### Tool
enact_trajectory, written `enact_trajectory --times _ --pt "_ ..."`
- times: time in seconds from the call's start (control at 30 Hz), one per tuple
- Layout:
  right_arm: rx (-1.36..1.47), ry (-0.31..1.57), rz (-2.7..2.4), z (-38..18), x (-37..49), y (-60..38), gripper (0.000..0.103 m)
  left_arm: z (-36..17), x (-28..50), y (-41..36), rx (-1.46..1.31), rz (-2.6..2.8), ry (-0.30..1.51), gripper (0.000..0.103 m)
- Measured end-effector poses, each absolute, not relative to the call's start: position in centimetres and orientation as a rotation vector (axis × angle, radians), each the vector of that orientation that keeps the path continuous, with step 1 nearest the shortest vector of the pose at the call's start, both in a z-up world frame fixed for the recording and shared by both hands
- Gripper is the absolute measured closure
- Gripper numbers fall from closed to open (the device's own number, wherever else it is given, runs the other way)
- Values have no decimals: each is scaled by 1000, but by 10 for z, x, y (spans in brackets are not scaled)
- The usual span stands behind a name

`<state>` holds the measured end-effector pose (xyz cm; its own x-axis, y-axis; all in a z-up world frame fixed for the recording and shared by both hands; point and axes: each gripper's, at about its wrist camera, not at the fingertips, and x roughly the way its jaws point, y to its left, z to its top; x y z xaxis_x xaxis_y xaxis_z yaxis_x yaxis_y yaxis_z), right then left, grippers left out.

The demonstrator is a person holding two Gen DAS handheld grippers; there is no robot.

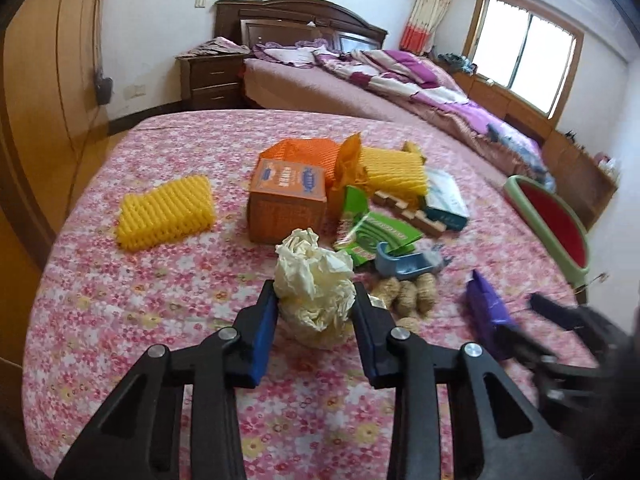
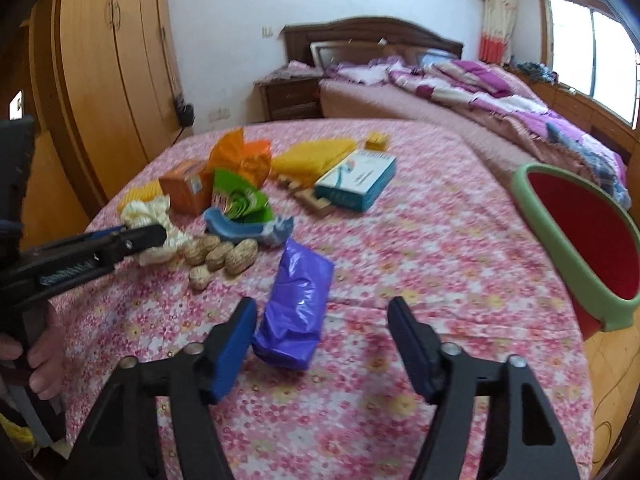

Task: Collect trash
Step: 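Grasp the purple wrapper with the right gripper while the left gripper grasps the white tissue, then carry both items over the red bucket and open both grippers to drop them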

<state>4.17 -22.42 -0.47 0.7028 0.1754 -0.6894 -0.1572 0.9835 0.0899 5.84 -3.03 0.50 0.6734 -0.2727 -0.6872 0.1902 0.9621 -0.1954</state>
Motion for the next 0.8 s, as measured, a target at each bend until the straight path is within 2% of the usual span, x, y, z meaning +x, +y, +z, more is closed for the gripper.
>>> enact_trajectory --times 0.07,0.27,0.47,0.8 --pt "24 810 205 -11 50 -218 51 9 58 -27 -129 -279 783 67" --pt "-23 826 203 -16 53 -206 68 15 69 -20 -119 -339 758 67" --pt "5 821 230 -14 50 -212 72 18 69 -22 -143 -356 742 67" --pt "-20 716 258 28 33 -227 73 51 55 -27 -168 -351 706 67"
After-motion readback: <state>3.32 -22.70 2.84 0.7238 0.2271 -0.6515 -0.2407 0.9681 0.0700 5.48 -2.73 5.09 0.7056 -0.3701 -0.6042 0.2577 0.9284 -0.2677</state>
